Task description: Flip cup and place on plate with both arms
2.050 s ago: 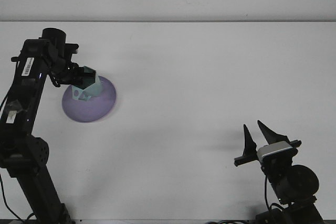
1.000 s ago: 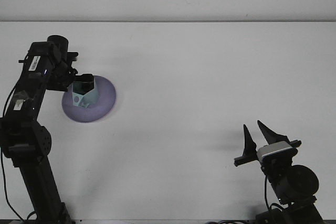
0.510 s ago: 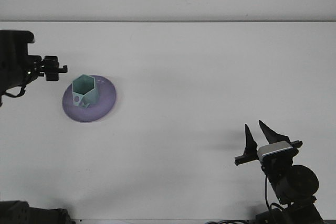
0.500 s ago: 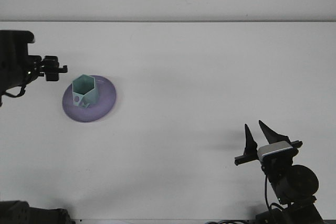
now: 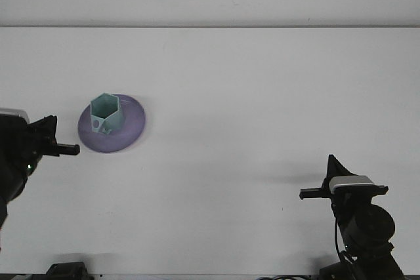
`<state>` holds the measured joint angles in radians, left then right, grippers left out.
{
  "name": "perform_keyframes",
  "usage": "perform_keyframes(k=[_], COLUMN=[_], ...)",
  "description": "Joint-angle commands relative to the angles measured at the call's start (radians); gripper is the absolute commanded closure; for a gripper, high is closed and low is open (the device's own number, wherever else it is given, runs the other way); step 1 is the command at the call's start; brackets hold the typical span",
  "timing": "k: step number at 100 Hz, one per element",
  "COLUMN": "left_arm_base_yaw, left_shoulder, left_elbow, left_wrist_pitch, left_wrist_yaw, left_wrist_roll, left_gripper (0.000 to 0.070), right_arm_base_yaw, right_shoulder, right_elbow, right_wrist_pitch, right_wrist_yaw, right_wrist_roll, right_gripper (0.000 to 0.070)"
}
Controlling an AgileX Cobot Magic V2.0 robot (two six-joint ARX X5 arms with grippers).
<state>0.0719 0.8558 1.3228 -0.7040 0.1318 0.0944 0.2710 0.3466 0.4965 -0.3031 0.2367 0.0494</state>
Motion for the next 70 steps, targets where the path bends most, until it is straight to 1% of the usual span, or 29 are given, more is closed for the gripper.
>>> perform_keyframes(k=[1,6,13,21,27,38,50,70], left_arm_base_yaw=[0.002,0.0,0.0,0.0,0.0,0.0,0.0,0.0], left_shoulder=[-0.129,-0.214,-0.319,-0.417,-0.472,-0.528,-0.537,-0.537], left_elbow=[-0.21,-0.349,-0.523,-0.689,-0.78,-0.869,-0.877,-0.876], left_wrist_pitch=[0.213,0.328,0.457,0.574,0.631,0.65,0.653,0.654], left_wrist_yaw=[-0.003,-0.003,-0.003,-0.014,-0.024,-0.024,-0.024,-0.024], left_wrist_roll=[-0.011,-0.036,-0.048,-0.051,-0.062,-0.106,-0.166,-0.167], left_gripper=[0.0688,0.0688,0.0688,0.0688,0.0688,0.0688,0.0688,0.0687], right_arm_base_yaw=[0.002,0.002,0.002,0.002,0.002,0.002,0.002,0.002], right_shoulder=[0.001,0.001,0.001,0.002,0.002,0.001,0.001,0.001], right_elbow=[0.001,-0.002,-0.002,-0.002,-0.002,-0.002,-0.001,-0.001], right_wrist_pitch=[0.034,0.061,0.089,0.108,0.114,0.116,0.117,0.122], right_wrist_yaw=[0.015,0.016,0.016,0.019,0.027,0.03,0.025,0.026], right_wrist_roll=[-0.004,-0.019,-0.04,-0.059,-0.066,-0.072,-0.072,-0.073], right_gripper=[0.07,0.07,0.07,0.07,0.07,0.07,0.07,0.07])
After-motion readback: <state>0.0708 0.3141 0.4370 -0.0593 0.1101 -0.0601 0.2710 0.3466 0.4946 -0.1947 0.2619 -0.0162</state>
